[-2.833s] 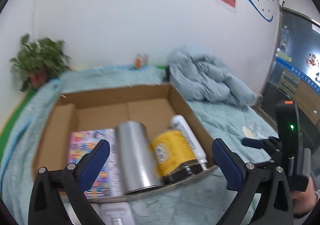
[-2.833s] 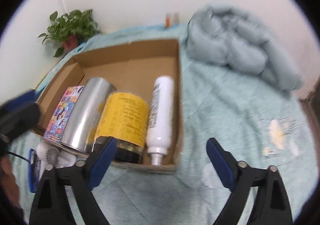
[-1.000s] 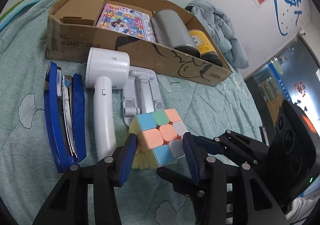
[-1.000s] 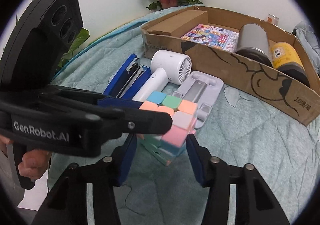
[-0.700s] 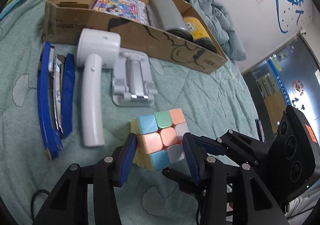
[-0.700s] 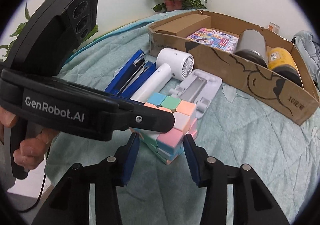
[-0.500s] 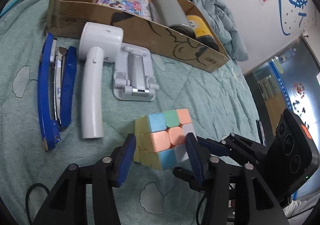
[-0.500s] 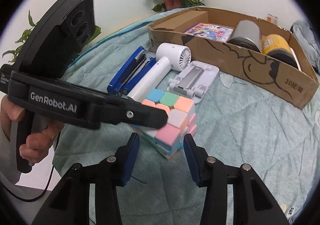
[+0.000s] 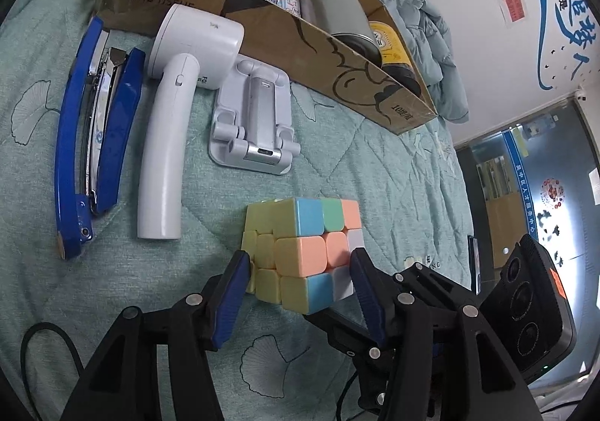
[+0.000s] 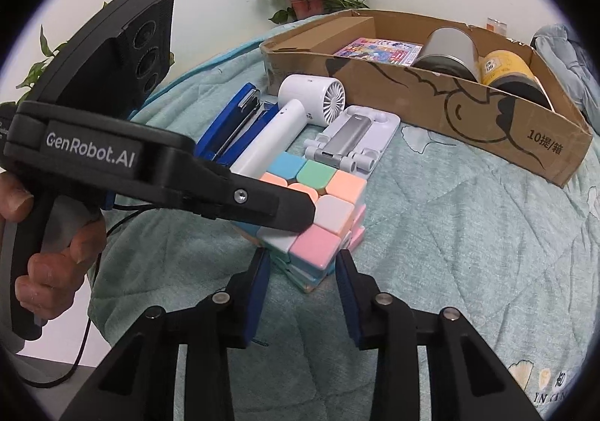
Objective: Organize rigid objects
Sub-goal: 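Carry the Rubik's cube into the box onto the board-game box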
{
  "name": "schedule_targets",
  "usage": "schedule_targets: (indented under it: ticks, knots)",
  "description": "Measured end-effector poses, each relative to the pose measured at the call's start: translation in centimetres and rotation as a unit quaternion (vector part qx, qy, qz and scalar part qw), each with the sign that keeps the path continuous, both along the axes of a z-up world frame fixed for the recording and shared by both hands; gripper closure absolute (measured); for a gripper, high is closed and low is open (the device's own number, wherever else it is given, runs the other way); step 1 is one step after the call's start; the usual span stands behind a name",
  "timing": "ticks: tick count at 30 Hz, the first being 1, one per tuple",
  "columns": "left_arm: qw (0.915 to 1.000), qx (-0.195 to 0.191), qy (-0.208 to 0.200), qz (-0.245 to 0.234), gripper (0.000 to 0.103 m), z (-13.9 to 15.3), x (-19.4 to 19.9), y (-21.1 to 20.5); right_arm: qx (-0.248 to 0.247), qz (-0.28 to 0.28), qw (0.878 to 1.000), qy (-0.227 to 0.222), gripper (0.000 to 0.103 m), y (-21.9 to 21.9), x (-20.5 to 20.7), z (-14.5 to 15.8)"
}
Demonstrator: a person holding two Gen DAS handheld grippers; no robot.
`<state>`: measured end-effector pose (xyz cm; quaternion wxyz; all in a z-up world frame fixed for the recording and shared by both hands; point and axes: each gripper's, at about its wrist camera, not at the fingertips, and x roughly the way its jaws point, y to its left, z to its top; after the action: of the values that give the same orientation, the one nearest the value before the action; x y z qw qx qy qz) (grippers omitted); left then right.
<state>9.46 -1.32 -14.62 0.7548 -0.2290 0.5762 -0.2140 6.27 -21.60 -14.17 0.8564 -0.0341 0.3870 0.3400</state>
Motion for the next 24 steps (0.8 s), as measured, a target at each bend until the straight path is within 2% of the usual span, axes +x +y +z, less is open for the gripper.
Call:
schedule_targets:
  ticks: [3, 6, 10, 13, 18, 24]
  knots:
    - [1.0, 0.0, 0.007, -0.001, 0.044, -0.2, 0.1, -0.2, 0.001, 0.006, 1.0, 0.008, 0.055, 0.3, 0.5, -0.5]
    - [0.9998, 0.016, -0.006, -0.001, 0.044, 0.1, 0.0, -0.6, -0.004, 0.01, 1.0, -0.002, 0.051, 0.9, 0.7, -0.7]
    - [0.9991, 0.034, -0.027, -0.005, 0.049, 0.9, -0.1, -0.9, -0.016, 0.008, 1.0, -0.012, 0.053, 1.3, 0.7, -0.5]
    - [0.9978, 0.051, -0.044, -0.003, 0.048, 1.7, -0.3, -1.1, -0.026, 0.007, 0.999, -0.027, 0.059, 1.6, 0.4, 0.0]
    - [0.9967, 0.042, -0.069, 0.008, 0.049, 3.5, -0.2, -0.5, -0.026, 0.001, 0.998, -0.052, 0.061, 1.8, 0.4, 1.4]
    - [0.9918, 0.041, -0.12, 0.018, 0.049, 7.2, 0.8, 0.6, -0.029, 0.006, 0.994, -0.102, 0.061, 2.4, 1.2, 4.6]
